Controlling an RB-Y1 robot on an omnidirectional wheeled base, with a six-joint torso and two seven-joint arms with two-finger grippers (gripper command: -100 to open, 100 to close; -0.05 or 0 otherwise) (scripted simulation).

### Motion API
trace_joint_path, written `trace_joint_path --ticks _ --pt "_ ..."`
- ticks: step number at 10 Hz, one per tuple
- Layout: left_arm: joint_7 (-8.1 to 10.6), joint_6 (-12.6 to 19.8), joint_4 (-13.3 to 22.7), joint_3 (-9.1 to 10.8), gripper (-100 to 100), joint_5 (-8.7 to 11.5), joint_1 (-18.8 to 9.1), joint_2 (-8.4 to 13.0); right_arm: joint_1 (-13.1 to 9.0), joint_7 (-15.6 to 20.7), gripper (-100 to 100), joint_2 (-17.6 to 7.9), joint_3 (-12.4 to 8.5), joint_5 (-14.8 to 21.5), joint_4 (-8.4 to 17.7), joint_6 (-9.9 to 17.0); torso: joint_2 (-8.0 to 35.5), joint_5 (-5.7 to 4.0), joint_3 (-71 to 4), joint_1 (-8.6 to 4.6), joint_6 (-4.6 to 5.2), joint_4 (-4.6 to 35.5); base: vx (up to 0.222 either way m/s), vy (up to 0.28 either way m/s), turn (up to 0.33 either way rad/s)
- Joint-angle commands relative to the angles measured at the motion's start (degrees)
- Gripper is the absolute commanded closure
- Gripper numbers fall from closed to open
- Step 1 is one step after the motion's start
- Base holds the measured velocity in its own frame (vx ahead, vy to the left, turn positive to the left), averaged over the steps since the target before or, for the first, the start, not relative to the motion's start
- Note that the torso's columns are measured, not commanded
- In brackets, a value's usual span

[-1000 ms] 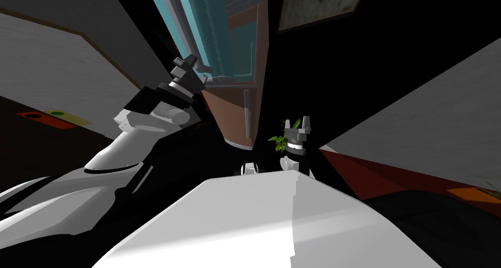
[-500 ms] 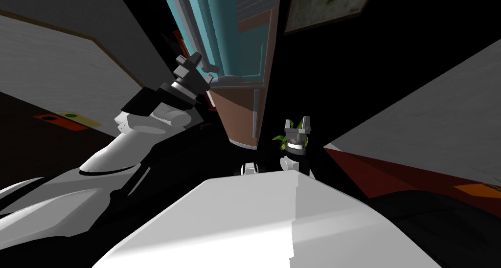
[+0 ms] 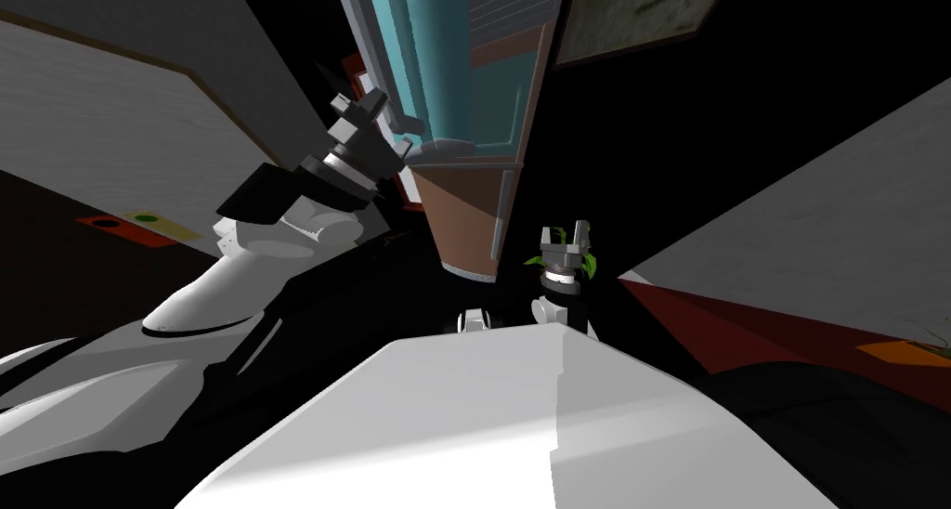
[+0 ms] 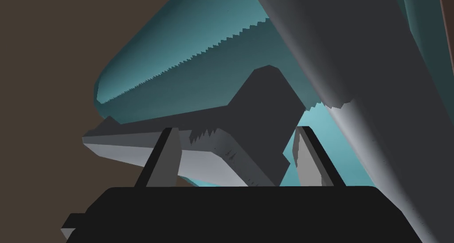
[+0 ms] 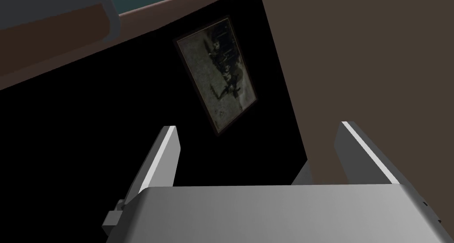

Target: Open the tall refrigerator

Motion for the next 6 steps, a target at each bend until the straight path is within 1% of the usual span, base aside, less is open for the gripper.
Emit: trace_joint_path --ticks 1,2,3,4,5,6 --pt "0.82 -1.7 -1.1 0.1 100 1.3 -0.7 1.0 0.0 0.0 0 0.0 0.0 0.0 0.0 0.0 -0.1 0.04 -0.1 -0.07 -0.04 -0.1 0.002 0.266 -0.012" --pt "1.32 -2.2 -2.6 -0.22 100 2.2 -0.7 1.4 0.0 0.0 0 0.0 0.0 0.0 0.0 0.0 -0.2 0.0 -0.2 -0.08 -0.04 0.0 -0.03 0.31 -0.006" --pt "1.32 -2.2 -2.6 -0.22 100 2.2 -0.7 1.4 0.0 0.0 0 0.0 0.0 0.0 0.0 0.0 0.0 -0.05 -0.1 -0.08 0.01 0.1 -0.025 0.269 -0.029" --pt "1.82 -2.6 -4.0 -0.54 100 3.1 -0.7 1.7 0.0 0.0 0 0.0 0.0 0.0 0.0 0.0 0.1 -0.02 0.0 -0.25 -0.06 0.0 0.009 0.291 -0.002" --pt "1.56 -1.8 -3.9 -1.32 100 2.6 -0.1 1.2 0.0 0.0 0 0.0 0.0 0.0 0.0 0.0 0.0 -0.02 0.1 -0.22 -0.02 -0.1 -0.002 0.146 -0.009" --pt "2.1 -2.7 -5.5 -1.62 100 3.5 -0.1 1.6 0.0 0.0 0 0.0 0.0 0.0 0.0 0.0 0.0 -0.09 0.2 -0.73 0.03 -0.3 0.011 0.171 0.003"
